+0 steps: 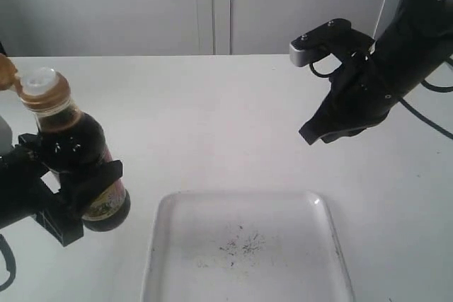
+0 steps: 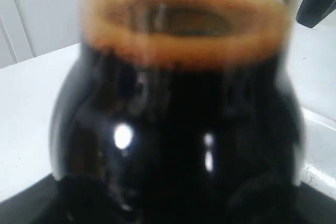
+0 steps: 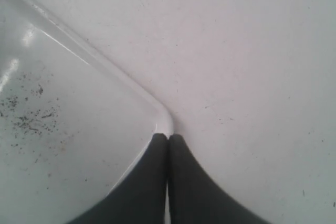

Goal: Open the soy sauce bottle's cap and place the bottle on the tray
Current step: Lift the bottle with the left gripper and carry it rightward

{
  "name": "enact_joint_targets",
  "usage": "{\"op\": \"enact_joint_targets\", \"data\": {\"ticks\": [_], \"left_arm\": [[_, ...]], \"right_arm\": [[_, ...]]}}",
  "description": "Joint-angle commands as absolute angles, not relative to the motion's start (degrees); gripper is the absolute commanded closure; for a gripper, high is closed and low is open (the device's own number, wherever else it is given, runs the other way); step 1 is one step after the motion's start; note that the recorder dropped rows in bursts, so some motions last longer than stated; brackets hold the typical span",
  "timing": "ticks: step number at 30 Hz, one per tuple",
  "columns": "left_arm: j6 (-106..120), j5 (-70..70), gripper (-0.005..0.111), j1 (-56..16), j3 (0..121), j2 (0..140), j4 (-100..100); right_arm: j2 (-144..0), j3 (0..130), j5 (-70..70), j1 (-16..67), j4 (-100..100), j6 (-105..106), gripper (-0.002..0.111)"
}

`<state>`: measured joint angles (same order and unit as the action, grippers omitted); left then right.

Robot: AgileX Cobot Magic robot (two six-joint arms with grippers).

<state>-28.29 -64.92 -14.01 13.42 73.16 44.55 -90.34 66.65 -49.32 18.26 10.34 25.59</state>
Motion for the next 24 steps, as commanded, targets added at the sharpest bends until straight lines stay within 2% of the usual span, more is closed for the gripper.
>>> {"op": "enact_joint_targets", "data": {"ticks": [1, 6, 14, 17, 24], "left_arm": [[-30.77, -69.96, 0.107, -14.42, 13.81, 71.30, 42.88], [-32.32, -69.96, 0.107, -16.00, 15.29, 71.30, 42.77], [-30.77, -69.96, 0.107, -26.46, 19.87, 71.41, 38.56], [-29.52, -65.87, 0.107, -31.32, 22.07, 71.41, 36.86], [-28.58, -62.85, 0.107, -37.52, 26.44, 75.19, 35.47]], "right_arm": [[-89.83, 66.80, -47.35, 17.84, 10.30, 25.30, 0.108], [-89.83, 66.80, -47.08, 17.84, 10.30, 25.30, 0.108], [-89.83, 66.80, -46.85, 17.84, 10.21, 25.30, 0.108], [-89.83, 66.80, -46.99, 17.69, 8.04, 25.30, 0.108], [-89.83, 66.80, -47.10, 15.32, 4.06, 21.36, 0.108]]}}
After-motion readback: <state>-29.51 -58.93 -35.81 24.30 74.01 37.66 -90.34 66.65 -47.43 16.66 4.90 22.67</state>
